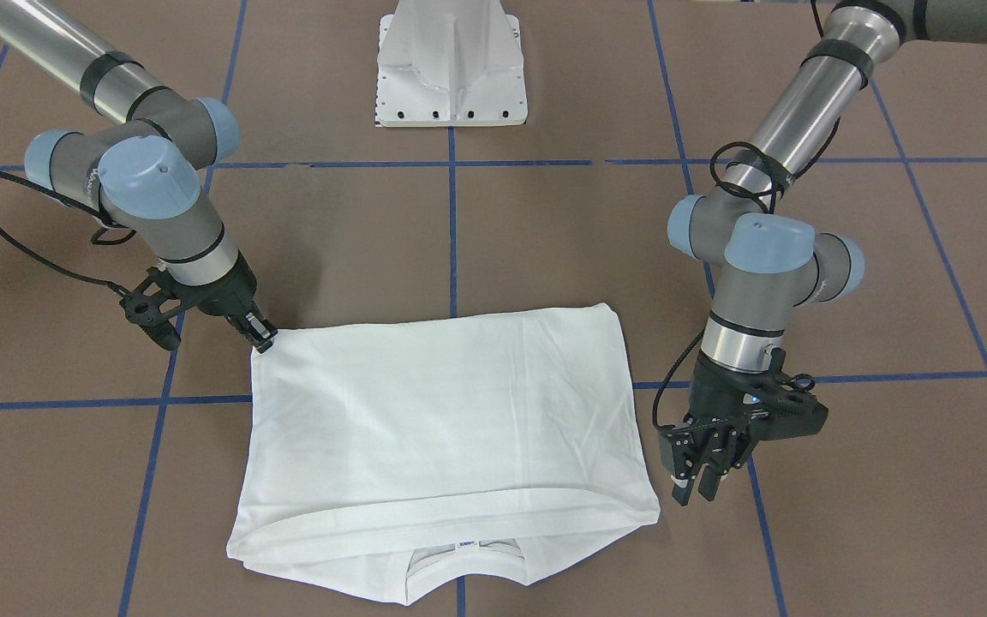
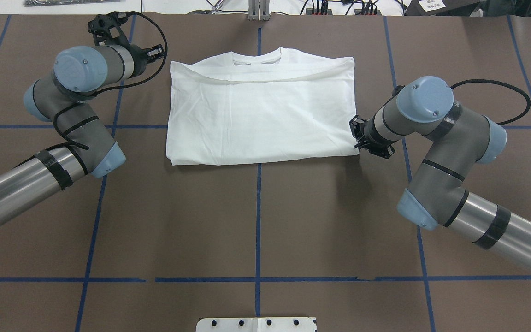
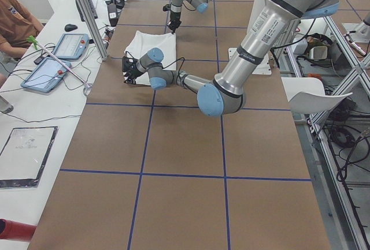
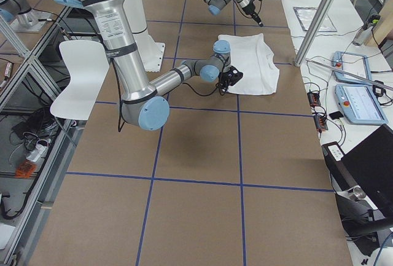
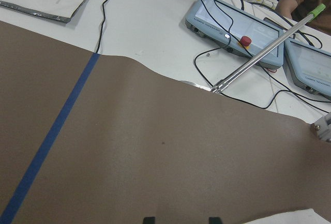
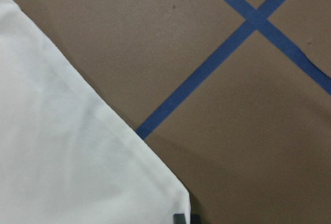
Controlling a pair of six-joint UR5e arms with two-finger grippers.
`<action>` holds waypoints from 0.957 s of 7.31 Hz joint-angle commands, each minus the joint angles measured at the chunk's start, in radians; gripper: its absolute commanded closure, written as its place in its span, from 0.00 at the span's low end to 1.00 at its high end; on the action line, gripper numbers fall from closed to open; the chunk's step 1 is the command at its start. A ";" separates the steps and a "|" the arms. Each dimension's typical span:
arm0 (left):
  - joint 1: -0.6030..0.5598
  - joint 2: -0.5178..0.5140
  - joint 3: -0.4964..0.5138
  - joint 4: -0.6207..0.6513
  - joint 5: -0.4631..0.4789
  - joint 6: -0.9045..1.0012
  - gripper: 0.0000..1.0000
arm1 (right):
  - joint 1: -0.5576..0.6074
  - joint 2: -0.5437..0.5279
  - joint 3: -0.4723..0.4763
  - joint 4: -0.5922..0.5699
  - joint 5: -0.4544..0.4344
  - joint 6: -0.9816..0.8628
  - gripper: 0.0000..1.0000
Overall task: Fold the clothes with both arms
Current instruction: 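Lower the right gripper to the folded shirt's side edge and grasp it, then drag the shirt toward the robot with the right gripper, rotating it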
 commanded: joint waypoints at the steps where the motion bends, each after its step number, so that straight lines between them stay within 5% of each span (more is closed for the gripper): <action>1: 0.000 0.015 -0.024 -0.002 -0.002 0.000 0.54 | 0.011 -0.029 0.071 -0.008 0.067 -0.001 1.00; 4: 0.000 0.021 -0.083 0.003 -0.066 0.000 0.54 | -0.122 -0.433 0.527 -0.017 0.097 0.007 1.00; 7: 0.009 0.110 -0.298 0.027 -0.226 -0.015 0.53 | -0.407 -0.488 0.587 -0.057 0.097 0.131 1.00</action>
